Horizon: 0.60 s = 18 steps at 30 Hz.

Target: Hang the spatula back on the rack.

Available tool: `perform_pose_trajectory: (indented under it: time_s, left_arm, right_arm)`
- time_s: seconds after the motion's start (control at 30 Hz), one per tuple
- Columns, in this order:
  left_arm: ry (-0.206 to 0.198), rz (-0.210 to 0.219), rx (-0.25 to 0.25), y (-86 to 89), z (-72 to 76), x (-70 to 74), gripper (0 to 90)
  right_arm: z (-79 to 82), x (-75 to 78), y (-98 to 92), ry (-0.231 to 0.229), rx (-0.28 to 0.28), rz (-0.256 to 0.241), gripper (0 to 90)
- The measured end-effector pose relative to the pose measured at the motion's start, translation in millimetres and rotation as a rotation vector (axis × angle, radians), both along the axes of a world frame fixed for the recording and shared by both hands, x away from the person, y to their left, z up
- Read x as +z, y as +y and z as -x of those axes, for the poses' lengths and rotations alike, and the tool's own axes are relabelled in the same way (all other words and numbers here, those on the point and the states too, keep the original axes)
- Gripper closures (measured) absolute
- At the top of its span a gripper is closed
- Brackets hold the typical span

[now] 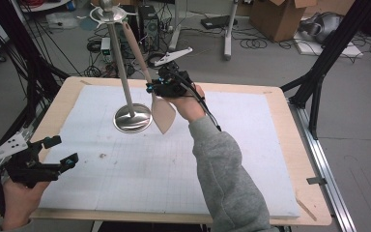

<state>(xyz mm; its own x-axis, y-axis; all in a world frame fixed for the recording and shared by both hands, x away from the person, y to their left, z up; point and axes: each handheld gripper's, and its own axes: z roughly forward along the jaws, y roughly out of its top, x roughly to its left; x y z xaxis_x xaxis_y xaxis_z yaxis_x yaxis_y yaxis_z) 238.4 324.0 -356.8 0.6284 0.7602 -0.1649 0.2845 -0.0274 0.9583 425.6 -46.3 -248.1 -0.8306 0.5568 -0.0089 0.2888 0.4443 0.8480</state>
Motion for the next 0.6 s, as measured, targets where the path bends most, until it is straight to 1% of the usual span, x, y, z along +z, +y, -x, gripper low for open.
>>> perform_pose_trajectory:
  time_s: [0.2,0.6]
  left_arm:
    - [0.002,0.002,-0.001,-0.3,0.0,-0.4,2.0]
    - [0.002,0.003,-0.001,0.3,1.1,-0.5,2.0]
  right_arm:
    - [-2.0,-1.3,4.8,0.004,-0.004,0.003,78.3]
    - [-8.0,-5.6,13.1,-0.005,-0.009,-0.002,78.3]
